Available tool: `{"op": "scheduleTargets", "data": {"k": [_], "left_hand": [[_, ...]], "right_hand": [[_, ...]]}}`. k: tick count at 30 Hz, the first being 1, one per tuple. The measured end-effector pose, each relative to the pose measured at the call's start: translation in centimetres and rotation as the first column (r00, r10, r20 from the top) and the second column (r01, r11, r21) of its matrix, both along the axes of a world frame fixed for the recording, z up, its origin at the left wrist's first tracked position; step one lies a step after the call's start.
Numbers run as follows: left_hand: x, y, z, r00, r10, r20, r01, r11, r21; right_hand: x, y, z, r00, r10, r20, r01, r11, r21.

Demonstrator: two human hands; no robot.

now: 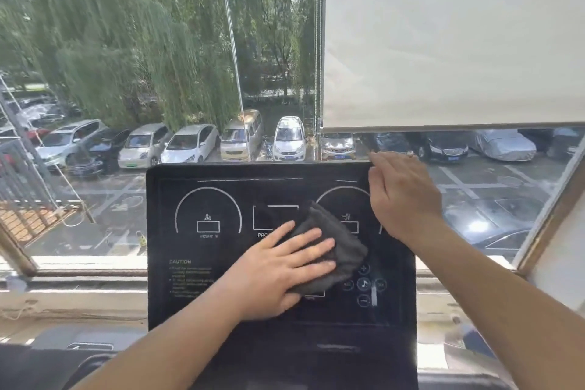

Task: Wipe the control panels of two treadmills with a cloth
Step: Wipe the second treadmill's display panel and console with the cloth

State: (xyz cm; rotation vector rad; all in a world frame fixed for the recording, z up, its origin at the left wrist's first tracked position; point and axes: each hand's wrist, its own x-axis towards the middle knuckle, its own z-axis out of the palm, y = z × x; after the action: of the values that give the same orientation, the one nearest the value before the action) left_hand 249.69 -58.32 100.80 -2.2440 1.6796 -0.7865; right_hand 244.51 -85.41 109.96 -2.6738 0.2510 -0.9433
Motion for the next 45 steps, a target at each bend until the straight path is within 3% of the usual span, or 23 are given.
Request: {"op": "scheduleTargets", "data": {"k": [2,5,7,8,10,13,16,18,21,24,27,30,32,34,35,37,40,43,45], "left_hand": [[1.4,-1.2,2.7,0.996,0.085,0.011,-0.082,0.984,-0.156],[1.3,-5.3,5.1,0.938,0.268,-0.22,-0.342,0.818,-0.463],[-0.1,-8.3,4.5,0.889,0.285,-0.357,-0.445,0.72,-0.532],[-1.0,-9.4,3.5,0.883,0.277,-0.38,-0.454,0.713,-0.534],[-3.1,-10.7,0.6,0.918,0.226,-0.325,-0.365,0.802,-0.473],[-4.9,-10.5,-3.5,0.989,0.011,-0.146,-0.038,0.983,-0.182],[-3.5,-9.6,-2.5,0.984,-0.165,-0.066,0.166,0.986,0.017],[-1.7,-9.6,0.2,0.991,-0.133,-0.008,0.132,0.99,-0.045],[-0.1,-10.4,4.5,0.994,0.079,-0.076,-0.101,0.926,-0.364],[-1.2,-12.3,4.8,0.973,0.138,-0.187,-0.213,0.851,-0.48],[-3.4,-13.3,1.3,0.969,0.101,-0.224,-0.189,0.889,-0.416],[-5.7,-12.5,-3.3,0.985,-0.072,-0.155,0.045,0.984,-0.172],[-5.9,-11.5,-4.9,0.966,-0.217,-0.143,0.227,0.972,0.058],[-4.5,-10.9,-3.9,0.947,-0.299,-0.117,0.314,0.938,0.145],[-3.7,-10.8,-2.9,0.954,-0.287,-0.084,0.295,0.95,0.102],[-2.2,-11.2,0.1,0.991,-0.131,-0.038,0.125,0.984,-0.123],[-2.1,-12.3,2.8,0.982,0.1,-0.158,-0.166,0.859,-0.485],[-4.1,-13.5,1.0,0.969,0.111,-0.221,-0.214,0.826,-0.522],[-5.4,-13.3,-2.1,0.975,0.038,-0.221,-0.131,0.898,-0.421]], "right_hand": [[-0.2,-0.4,0.3,0.999,0.053,0.013,-0.054,0.994,0.094],[-0.1,-0.8,1.1,0.997,0.071,0.032,-0.077,0.965,0.252],[-0.3,-1.3,1.5,0.994,0.101,0.038,-0.108,0.925,0.364],[-0.4,-1.5,1.6,0.991,0.123,0.043,-0.13,0.896,0.425],[-0.5,-1.9,1.8,0.986,0.155,0.063,-0.166,0.845,0.509],[-0.2,-2.3,1.7,0.981,0.182,0.066,-0.188,0.819,0.542],[-0.2,-2.8,1.6,0.976,0.213,0.053,-0.205,0.798,0.567],[-0.1,-3.0,1.6,0.972,0.23,0.045,-0.213,0.79,0.575],[0.0,-2.7,1.5,0.975,0.215,0.056,-0.205,0.773,0.6],[-0.1,-2.0,1.5,0.984,0.168,0.059,-0.171,0.8,0.574],[-0.1,-1.5,1.4,0.987,0.146,0.063,-0.158,0.852,0.5],[-0.1,-1.4,1.3,0.989,0.131,0.063,-0.145,0.883,0.446],[0.0,-1.5,1.1,0.991,0.119,0.068,-0.136,0.903,0.408],[0.1,-1.4,0.8,0.99,0.117,0.085,-0.14,0.92,0.365],[0.2,-1.4,0.5,0.987,0.121,0.103,-0.149,0.929,0.338],[0.4,-1.4,-0.2,0.982,0.127,0.143,-0.162,0.947,0.278],[0.7,-1.3,-0.9,0.979,0.124,0.163,-0.16,0.959,0.234],[0.7,-1.2,-1.1,0.977,0.13,0.168,-0.168,0.956,0.238],[0.6,-1.3,-1.2,0.974,0.132,0.184,-0.176,0.952,0.251]]}}
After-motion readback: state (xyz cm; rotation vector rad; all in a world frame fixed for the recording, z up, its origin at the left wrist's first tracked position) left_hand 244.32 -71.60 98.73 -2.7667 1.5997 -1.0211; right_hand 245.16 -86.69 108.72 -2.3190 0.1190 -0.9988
